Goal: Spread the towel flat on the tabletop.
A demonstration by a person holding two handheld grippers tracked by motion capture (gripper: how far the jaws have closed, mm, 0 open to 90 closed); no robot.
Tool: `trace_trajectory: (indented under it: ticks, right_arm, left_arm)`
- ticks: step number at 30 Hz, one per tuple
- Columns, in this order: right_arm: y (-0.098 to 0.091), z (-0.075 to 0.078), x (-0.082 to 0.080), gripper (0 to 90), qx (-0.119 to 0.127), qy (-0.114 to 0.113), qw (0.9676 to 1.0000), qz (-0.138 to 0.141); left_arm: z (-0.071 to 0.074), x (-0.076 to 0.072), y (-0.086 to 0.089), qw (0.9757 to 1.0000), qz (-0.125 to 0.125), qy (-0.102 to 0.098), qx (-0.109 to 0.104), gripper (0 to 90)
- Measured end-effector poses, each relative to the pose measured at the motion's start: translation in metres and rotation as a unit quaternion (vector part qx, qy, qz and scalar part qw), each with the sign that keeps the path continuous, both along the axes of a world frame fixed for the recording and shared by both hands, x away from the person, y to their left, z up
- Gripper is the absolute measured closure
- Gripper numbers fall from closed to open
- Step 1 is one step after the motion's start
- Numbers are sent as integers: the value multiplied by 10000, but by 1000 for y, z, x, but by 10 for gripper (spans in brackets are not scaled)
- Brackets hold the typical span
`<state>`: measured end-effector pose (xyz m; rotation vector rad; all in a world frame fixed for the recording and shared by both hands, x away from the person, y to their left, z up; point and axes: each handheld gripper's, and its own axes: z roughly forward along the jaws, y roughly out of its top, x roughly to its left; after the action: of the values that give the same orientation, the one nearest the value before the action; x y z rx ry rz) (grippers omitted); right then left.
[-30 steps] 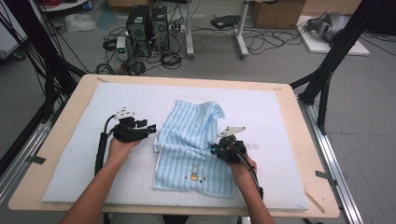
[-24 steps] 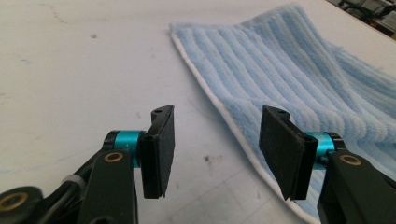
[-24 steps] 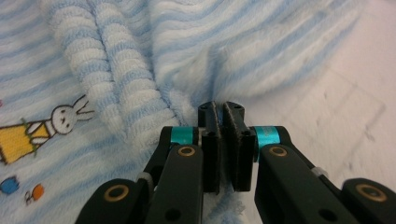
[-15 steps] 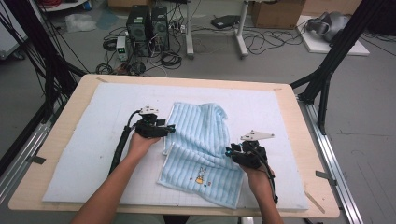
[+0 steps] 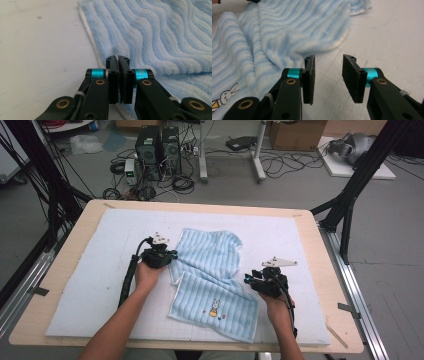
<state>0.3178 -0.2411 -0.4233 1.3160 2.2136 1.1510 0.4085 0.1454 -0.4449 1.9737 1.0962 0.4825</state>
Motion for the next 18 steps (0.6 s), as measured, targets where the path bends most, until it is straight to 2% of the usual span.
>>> trace_trajectory:
  ticks: [3, 6, 8, 9, 10, 11, 12, 16, 18]
  right_arm:
    - [2, 0, 5, 617, -56, -23, 10000, -33]
    - [6, 4, 16, 600, -169, -16, 9998, -53]
    - [9, 7, 23, 591, -238, -27, 9997, -17]
    - [13, 10, 28, 587, -255, -76, 9996, 31]
    - [15, 11, 31, 576, -255, -67, 9996, 68]
    - [19, 13, 35, 560, -286, -65, 9995, 80]
    - [22, 14, 40, 545, -339, -94, 9993, 139]
    - [39, 13, 61, 498, -427, -114, 9986, 288]
    - [48, 10, 71, 499, -393, -64, 9987, 329]
  left_arm:
    - [0, 2, 21, 9994, 302, -174, 53, 866]
    - [-2, 6, 41, 9980, 590, -182, -111, 862]
    - [-3, 7, 50, 9975, 644, -199, -232, 852]
    - [-3, 8, 52, 9973, 663, -204, -251, 816]
    - [-3, 8, 55, 9965, 756, -211, -275, 744]
    - [-3, 8, 57, 9958, 837, -138, -332, 635]
    - [-4, 8, 60, 9954, 871, -73, -396, 570]
    - [-4, 4, 67, 9950, 822, 80, -559, 446]
    - [0, 1, 69, 9952, 746, 39, -628, 431]
